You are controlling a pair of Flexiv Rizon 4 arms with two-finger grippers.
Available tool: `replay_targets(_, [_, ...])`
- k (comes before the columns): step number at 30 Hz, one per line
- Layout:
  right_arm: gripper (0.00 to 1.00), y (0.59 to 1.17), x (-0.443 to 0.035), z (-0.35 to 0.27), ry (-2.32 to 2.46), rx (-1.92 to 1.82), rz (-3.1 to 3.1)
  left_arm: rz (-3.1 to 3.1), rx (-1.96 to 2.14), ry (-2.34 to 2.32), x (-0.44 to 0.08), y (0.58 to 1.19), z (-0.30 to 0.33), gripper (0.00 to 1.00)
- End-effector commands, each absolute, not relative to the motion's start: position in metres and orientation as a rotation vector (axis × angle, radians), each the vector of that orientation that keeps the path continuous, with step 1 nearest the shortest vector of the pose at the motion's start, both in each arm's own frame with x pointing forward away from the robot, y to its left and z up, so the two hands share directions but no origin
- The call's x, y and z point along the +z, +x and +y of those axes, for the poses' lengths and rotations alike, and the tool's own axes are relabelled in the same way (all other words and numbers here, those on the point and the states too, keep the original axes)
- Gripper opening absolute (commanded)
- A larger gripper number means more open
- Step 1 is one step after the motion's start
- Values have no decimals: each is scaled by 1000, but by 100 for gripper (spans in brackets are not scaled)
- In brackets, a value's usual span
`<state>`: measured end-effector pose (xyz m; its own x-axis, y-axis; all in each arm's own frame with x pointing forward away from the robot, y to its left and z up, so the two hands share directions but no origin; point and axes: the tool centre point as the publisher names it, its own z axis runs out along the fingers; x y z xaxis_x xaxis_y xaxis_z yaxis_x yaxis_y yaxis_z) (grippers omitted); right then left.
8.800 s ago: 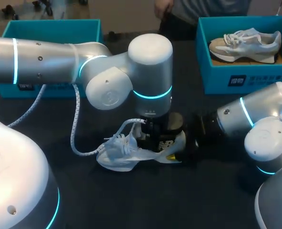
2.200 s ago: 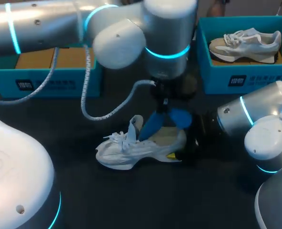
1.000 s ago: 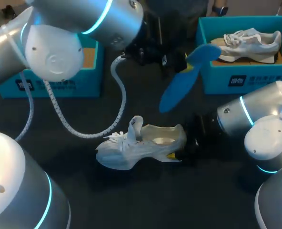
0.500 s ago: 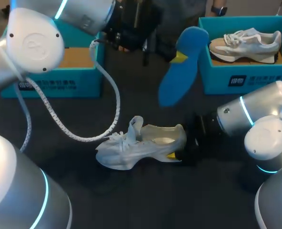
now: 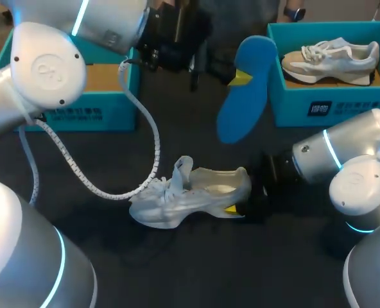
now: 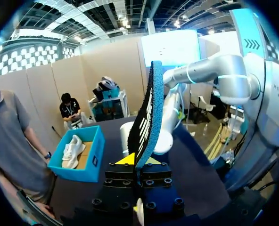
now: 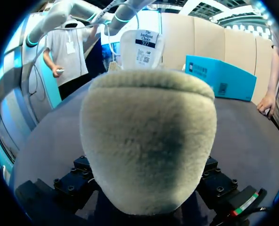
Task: Take the shoe out of the shoebox, open the shoe tongue, remove and reinsert the insole, then place the shoe into the shoebox
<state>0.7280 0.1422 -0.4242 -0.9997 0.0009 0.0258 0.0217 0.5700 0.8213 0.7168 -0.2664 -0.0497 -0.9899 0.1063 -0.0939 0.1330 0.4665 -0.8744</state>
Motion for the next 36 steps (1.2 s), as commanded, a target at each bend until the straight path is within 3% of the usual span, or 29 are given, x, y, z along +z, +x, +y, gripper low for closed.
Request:
replay_targets(1, [0,727,-425,144,-21,-1440,-2767,2750,-1690,158,-30,712,-265,0])
replay_targets(22, [0,727,-425,144,-21,-1440,-2767,2943,-2065,-88,63,658,-237,0])
replay_targets(36, [0,727,-425,144,-21,-1440,-2767,2985,-2075,-370,75,620,-222,0])
